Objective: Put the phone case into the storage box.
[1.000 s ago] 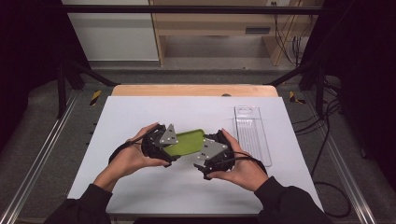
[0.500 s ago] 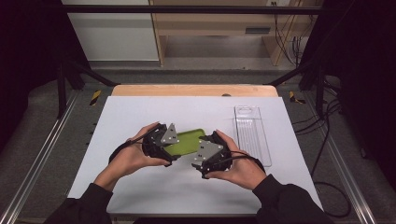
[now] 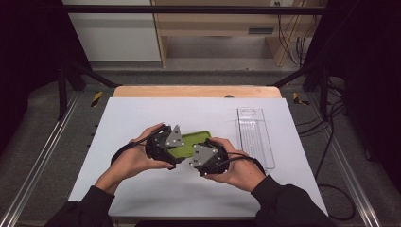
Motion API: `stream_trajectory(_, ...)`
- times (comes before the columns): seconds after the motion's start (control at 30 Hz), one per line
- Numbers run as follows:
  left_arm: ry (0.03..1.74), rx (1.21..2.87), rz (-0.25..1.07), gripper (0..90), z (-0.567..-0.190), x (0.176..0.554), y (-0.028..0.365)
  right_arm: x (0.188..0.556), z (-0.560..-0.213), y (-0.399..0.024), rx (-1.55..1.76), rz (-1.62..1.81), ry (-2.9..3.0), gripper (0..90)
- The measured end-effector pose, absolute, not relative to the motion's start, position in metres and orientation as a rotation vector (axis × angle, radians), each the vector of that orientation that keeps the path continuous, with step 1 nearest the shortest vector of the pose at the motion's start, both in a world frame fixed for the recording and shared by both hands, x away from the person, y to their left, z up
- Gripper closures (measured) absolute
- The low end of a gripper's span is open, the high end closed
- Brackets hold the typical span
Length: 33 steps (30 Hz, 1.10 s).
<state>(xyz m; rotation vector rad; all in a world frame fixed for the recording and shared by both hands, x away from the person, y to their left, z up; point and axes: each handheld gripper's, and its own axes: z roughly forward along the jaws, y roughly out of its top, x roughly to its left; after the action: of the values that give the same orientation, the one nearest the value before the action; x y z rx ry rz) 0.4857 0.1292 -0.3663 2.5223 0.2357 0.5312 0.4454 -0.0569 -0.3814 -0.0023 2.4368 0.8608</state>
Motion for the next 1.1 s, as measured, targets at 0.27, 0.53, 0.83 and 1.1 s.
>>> stream_trajectory(0.27,0.222,2.522,0.509,16.3,-0.365,0.484,0.127,0.446,-0.388,-0.055,-0.045,0.824,2.447,60.6)
stream_trajectory(0.53,0.214,2.527,0.491,16.3,-0.366,0.484,0.127,0.447,-0.39,-0.053,-0.095,0.803,2.447,69.6)
stream_trajectory(0.83,0.204,2.529,0.475,16.3,-0.365,0.484,0.128,0.445,-0.393,-0.052,-0.131,0.793,2.468,74.8)
stream_trajectory(1.1,0.196,2.528,0.454,16.3,-0.365,0.483,0.129,0.445,-0.392,-0.052,-0.159,0.784,2.469,79.0)
